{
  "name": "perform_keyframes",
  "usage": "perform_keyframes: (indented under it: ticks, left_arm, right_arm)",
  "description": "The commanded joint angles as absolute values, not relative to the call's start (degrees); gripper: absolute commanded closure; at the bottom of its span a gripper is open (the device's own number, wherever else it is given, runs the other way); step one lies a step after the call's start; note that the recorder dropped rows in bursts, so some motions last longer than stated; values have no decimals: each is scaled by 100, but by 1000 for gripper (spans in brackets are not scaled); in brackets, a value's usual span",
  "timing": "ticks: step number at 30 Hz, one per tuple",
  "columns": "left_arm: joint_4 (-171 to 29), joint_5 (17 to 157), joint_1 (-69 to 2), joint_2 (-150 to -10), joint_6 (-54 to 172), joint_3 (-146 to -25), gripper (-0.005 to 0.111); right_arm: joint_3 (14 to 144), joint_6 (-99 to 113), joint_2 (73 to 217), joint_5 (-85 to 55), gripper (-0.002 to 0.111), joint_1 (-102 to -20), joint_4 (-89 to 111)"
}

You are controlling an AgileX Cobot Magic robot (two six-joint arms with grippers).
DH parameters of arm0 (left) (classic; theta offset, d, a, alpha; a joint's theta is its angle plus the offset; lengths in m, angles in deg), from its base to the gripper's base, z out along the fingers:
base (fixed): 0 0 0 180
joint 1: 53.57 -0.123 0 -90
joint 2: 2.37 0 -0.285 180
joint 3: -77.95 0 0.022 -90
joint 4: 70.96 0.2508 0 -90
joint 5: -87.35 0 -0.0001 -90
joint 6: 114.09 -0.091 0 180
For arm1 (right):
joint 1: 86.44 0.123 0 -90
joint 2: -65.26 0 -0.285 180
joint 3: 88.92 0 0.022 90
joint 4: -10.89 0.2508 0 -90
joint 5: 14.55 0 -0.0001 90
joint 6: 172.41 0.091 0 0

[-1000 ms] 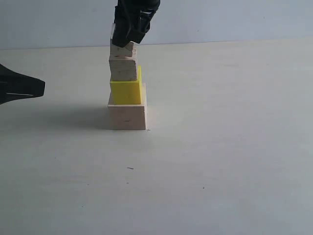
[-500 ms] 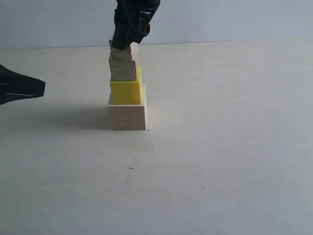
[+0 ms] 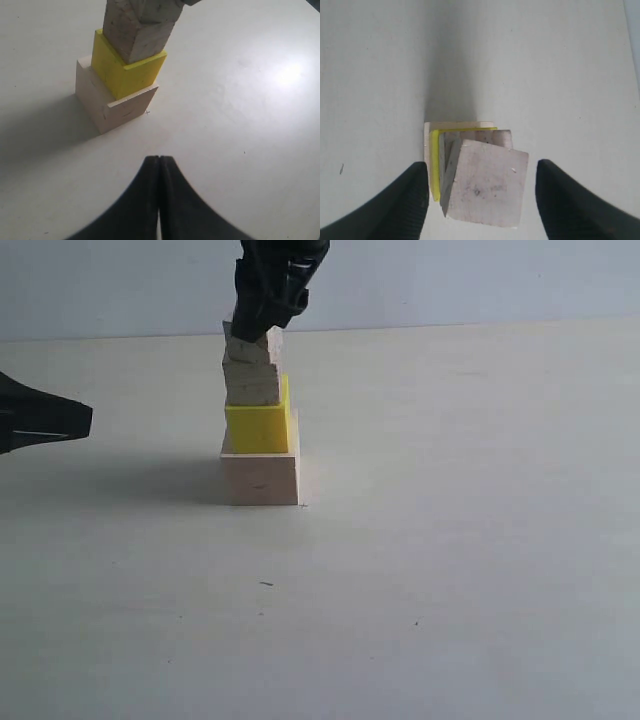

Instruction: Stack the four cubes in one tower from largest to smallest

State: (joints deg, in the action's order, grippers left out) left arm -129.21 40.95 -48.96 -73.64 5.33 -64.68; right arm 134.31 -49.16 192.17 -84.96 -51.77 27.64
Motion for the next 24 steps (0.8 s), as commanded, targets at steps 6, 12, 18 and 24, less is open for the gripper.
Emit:
perform_keyframes:
  ticks: [6, 12, 18, 24]
  left_arm:
    - [-12993, 4060, -4881, -7350, 527, -6454, 107]
    - [-12993, 4061, -4881, -7350, 516, -6454, 107]
    - [-12983, 4061, -4881, -7350, 506, -6454, 107]
    - [-12983, 4073, -4881, -7350, 493, -6454, 107]
  right_arm:
    - [13428, -4831, 19220, -8451, 49, -5177, 2649]
    - [13428, -4592, 19232, -8451, 49, -5259, 2586]
    - [13428, -4600, 19198, -8451, 49, -5259, 3103]
    - [13428, -4574, 18956, -8451, 49, -5259, 3089]
